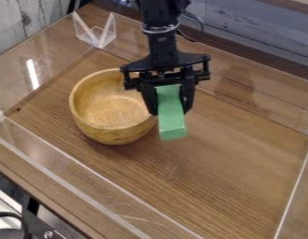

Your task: Remove the green block from the brown bowl and put it on the table

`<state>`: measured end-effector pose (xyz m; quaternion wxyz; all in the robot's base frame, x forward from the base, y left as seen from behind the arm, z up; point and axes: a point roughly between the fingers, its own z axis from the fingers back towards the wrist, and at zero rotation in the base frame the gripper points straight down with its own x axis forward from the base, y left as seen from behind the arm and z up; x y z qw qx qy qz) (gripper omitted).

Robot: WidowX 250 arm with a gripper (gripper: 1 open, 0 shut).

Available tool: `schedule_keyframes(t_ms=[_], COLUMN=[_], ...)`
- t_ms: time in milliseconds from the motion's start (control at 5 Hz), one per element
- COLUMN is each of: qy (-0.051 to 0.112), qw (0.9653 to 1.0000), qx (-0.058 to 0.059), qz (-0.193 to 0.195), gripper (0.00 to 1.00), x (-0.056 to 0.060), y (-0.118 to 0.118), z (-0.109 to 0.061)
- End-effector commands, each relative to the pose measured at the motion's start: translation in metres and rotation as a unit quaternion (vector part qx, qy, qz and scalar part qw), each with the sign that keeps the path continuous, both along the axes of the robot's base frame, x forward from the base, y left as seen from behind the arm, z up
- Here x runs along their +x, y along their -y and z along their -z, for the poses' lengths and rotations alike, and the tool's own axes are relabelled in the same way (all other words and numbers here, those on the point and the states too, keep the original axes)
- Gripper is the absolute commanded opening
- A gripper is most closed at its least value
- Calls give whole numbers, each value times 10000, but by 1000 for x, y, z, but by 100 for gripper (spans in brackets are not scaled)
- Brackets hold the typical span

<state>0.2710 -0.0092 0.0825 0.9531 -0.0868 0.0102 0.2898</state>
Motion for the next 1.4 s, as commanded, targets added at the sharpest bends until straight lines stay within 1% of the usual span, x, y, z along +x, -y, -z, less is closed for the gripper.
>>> schedule_keyframes(t_ms=[0,200,600,800,1200], qy=[296,373,484,527,595], qw=[9995,9991,9988,9986,9982], qx=[37,72,85,74,85], qz=[113,184,50,59,23], gripper=[0,0,0,0,0], x=[8,6,-3,-6,-13], y=[11,17,34,37,44], z=[-11,-8,5,-2,-9])
